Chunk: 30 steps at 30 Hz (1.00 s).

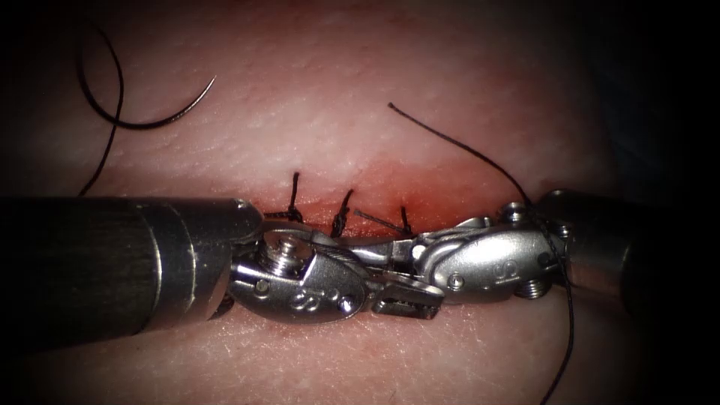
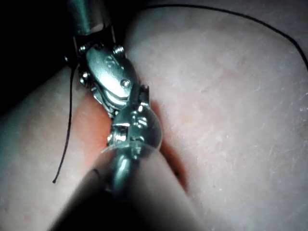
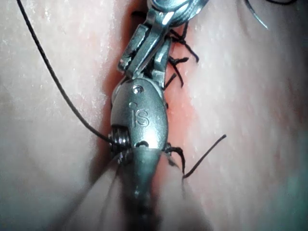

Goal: Wound Closure
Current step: Cut the suture with the right gripper

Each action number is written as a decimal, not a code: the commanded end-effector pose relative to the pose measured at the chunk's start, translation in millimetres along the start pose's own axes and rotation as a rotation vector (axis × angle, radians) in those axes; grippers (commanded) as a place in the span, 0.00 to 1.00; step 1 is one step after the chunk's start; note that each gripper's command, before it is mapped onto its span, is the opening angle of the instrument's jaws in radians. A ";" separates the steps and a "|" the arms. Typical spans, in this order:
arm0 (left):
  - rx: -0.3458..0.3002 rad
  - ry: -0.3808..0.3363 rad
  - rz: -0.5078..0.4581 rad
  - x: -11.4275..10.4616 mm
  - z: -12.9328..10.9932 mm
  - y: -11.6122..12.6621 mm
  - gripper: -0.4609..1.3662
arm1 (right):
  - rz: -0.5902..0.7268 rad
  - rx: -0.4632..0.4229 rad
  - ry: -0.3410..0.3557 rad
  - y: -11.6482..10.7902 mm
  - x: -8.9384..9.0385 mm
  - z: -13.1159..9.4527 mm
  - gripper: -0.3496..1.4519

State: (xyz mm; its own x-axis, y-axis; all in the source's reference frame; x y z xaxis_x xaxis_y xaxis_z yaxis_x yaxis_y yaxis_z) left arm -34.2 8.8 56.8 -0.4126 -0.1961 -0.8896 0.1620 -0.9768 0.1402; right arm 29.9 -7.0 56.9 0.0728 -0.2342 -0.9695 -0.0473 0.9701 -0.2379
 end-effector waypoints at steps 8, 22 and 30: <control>-0.009 0.000 0.000 0.0 0.0 0.0 0.06 | 0.021 -0.004 0.000 0.3 0.1 0.0 0.35; -0.009 0.000 0.000 0.4 -0.1 0.4 0.06 | 0.058 -0.008 -0.001 0.6 -0.2 -0.1 0.83; -0.011 0.001 0.007 0.5 -0.4 0.7 0.06 | 0.063 -0.021 -0.001 1.2 -0.2 -0.9 0.83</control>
State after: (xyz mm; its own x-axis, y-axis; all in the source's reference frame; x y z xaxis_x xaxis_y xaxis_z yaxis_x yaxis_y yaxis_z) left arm -33.9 8.1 56.2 -0.4118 -0.2021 -0.8886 0.1662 -0.9754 0.1448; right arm 28.9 -5.8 56.8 0.0703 -0.1726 -0.9825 -0.0771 0.9810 -0.1779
